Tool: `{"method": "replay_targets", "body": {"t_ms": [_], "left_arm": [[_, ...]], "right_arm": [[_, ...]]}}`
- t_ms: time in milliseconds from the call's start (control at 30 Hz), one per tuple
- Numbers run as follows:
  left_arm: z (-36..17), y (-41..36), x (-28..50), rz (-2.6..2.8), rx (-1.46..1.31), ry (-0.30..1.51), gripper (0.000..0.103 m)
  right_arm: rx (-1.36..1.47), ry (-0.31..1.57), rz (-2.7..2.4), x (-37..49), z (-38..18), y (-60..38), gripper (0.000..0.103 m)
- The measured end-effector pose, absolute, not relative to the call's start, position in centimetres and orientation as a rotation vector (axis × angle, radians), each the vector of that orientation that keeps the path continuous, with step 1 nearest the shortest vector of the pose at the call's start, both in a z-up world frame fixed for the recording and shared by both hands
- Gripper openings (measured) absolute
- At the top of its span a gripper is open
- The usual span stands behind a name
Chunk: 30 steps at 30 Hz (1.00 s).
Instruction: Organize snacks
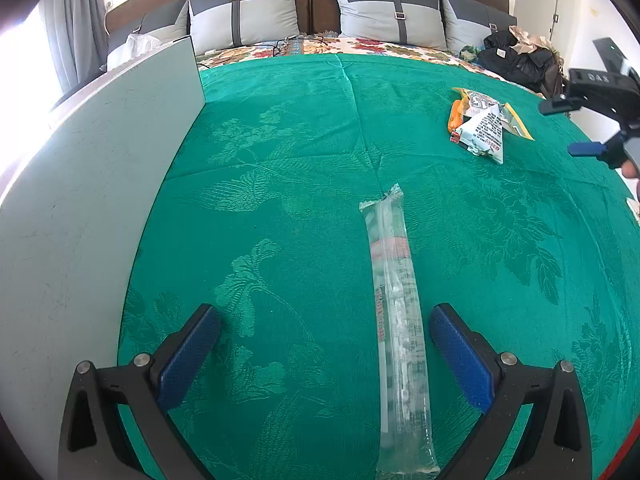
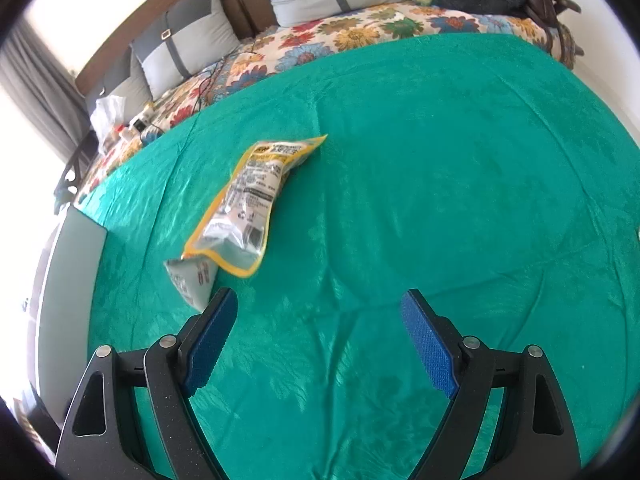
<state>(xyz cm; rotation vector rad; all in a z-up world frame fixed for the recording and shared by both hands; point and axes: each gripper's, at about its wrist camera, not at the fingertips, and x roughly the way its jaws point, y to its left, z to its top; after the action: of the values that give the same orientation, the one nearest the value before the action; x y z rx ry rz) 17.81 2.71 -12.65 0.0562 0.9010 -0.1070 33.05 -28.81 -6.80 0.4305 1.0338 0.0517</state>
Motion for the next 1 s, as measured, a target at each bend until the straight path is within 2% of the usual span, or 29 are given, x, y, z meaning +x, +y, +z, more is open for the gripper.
{"method": "replay_targets", "body": {"t_ms": [233, 333, 433, 533, 800, 900, 1000], "left_arm": [[-12.6, 2.7, 17.8, -0.107, 0.056, 0.901, 0.103], [-12.6, 2.7, 17.7, -0.107, 0.055, 0.901, 0.103], [-12.6, 2.7, 17.8, -0.107, 0.055, 0.901, 0.103], [-12.6, 2.7, 17.8, -0.107, 0.055, 0.901, 0.103], [-12.7, 2.8, 17.8, -0.107, 0.056, 0.901, 0.103], [-12.7, 2.8, 17.8, -0.108, 0.055, 0.9, 0.103], [-12.7, 2.8, 17.8, -0.108, 0.055, 0.9, 0.103]], "right_arm": [[0.438, 1.172, -0.038, 42.2, -8.4, -24.3, 0.086], [0.314, 1.227, -0.065, 44.6, -9.2, -21.8, 0.089], [0.152, 1.229, -0.097, 45.6, -9.4, -20.4, 0.086], [0.178, 1.188, -0.113, 44.4, -8.8, -22.3, 0.059], [0.407, 1.013, -0.018, 38.1, -4.6, -30.9, 0.057], [0.432, 1.036, 0.059, 35.3, -4.1, -31.9, 0.057], [0.322, 1.068, 0.136, 29.8, -4.6, -31.0, 0.058]]}}
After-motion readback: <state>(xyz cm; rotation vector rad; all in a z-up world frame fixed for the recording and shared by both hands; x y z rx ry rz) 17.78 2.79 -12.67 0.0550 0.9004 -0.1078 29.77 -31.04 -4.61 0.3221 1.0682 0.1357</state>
